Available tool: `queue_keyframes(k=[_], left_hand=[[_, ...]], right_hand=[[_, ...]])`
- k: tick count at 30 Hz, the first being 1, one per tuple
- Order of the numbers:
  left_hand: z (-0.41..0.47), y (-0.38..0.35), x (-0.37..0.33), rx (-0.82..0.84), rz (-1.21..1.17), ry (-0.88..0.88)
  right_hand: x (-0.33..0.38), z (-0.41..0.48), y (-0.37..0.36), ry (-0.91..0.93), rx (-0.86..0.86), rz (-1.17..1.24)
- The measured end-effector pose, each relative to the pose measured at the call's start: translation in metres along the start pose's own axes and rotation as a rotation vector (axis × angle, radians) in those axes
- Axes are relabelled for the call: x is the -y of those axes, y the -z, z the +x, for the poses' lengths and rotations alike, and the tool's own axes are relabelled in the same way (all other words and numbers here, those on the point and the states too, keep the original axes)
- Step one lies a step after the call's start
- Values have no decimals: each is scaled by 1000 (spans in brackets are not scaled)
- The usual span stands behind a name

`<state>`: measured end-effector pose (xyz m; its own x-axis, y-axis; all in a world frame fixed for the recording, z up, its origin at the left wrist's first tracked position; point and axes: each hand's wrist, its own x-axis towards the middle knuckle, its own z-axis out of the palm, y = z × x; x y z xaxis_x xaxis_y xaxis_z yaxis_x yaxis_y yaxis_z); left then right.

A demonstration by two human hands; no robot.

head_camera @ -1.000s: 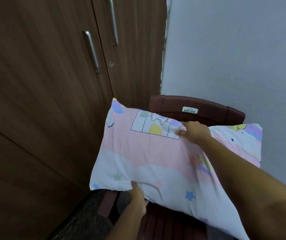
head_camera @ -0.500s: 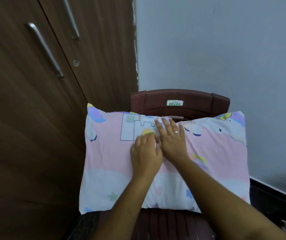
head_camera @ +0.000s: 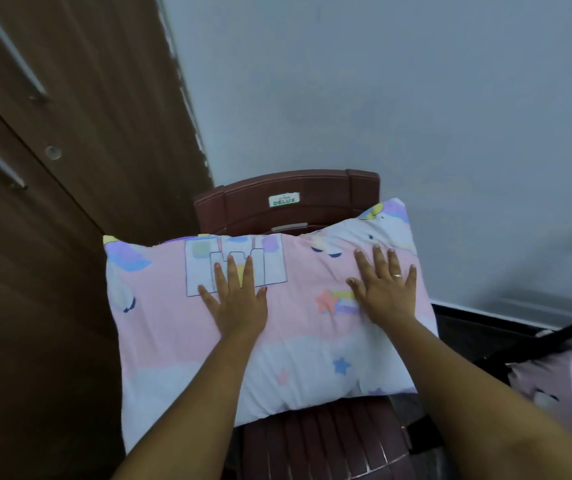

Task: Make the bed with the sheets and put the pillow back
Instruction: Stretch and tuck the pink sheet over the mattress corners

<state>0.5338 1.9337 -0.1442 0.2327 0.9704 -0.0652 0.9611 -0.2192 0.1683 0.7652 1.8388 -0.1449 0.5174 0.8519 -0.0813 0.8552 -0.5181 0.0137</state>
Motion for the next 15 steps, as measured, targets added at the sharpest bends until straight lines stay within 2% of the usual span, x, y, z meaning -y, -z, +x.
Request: queue_keyframes(k=[5,8,15], left_hand=[[-26,5,-75,103,0,-210],[-47,6,-125,191,10,-350],[-128,-2,-243,347,99,-690]], right_hand=[[-35,-29,13,-105,25,49],[-75,-52,18,-200,49,60],[-196,-138,30,-481,-20,189]])
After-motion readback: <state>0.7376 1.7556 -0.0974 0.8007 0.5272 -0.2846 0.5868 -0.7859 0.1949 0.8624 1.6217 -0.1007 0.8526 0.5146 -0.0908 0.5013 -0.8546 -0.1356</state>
